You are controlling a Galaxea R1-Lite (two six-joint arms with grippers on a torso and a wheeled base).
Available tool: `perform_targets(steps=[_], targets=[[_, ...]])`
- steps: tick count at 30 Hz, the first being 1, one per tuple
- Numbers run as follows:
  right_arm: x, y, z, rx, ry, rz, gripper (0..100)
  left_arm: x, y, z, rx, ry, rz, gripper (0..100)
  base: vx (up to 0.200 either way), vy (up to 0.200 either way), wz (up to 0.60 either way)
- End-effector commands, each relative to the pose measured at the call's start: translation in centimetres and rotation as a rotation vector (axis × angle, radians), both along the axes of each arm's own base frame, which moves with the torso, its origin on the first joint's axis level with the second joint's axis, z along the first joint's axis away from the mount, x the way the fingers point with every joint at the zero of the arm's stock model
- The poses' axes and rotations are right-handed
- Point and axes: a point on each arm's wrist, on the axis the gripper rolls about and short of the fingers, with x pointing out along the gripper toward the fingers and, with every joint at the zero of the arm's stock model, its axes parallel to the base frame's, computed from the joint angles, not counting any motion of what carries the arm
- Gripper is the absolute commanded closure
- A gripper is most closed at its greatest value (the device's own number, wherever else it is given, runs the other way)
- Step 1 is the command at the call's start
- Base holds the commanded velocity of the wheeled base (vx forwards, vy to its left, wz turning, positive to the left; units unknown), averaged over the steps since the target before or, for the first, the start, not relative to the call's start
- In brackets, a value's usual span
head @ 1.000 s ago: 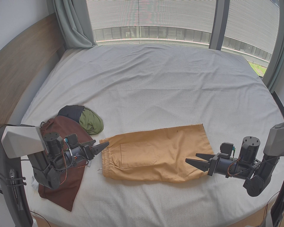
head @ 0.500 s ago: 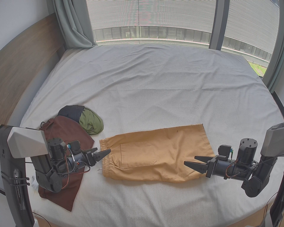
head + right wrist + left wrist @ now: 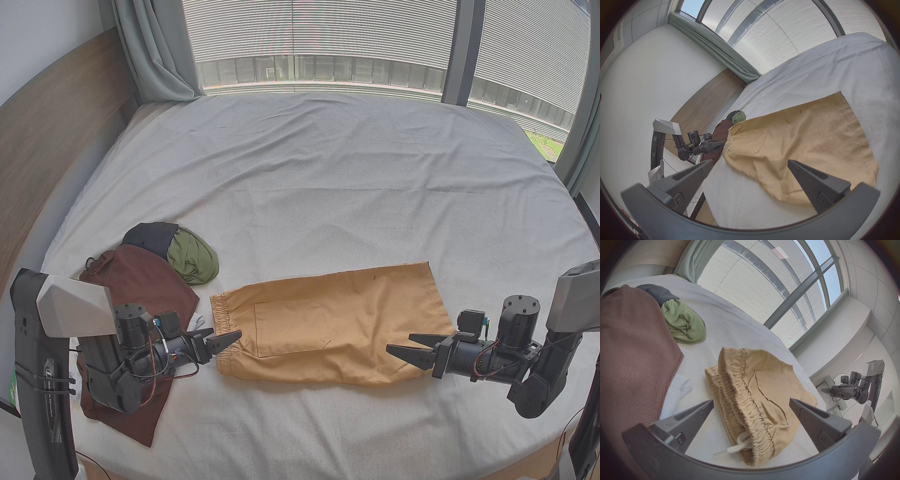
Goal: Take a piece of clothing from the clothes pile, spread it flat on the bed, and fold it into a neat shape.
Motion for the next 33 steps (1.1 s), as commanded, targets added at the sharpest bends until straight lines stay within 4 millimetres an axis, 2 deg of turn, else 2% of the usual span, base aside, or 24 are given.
perform_targets(steps=[1, 5, 18, 33], targets=[[0.1, 0.0, -0.3, -0.003, 0.007, 0.002, 0, 0.3, -0.4, -1.6, 0.005, 0.032, -0.007, 0, 0.000, 0.000, 0.00], [0.1, 0.1, -0.4, -0.004, 0.010, 0.003, 0, 0.3, -0.5, -2.2, -0.010, 0.060, -0.003, 0, 0.000, 0.000, 0.00], [0.2, 0.1, -0.6, -0.006, 0.018, 0.001, 0, 0.1, -1.7, -2.2, -0.106, 0.149, 0.003, 0, 0.000, 0.000, 0.00], [0.3, 0.4, -0.9, -0.009, 0.023, 0.006, 0, 0.4, -3.2, -1.7, -0.188, 0.207, 0.108, 0, 0.000, 0.000, 0.00]])
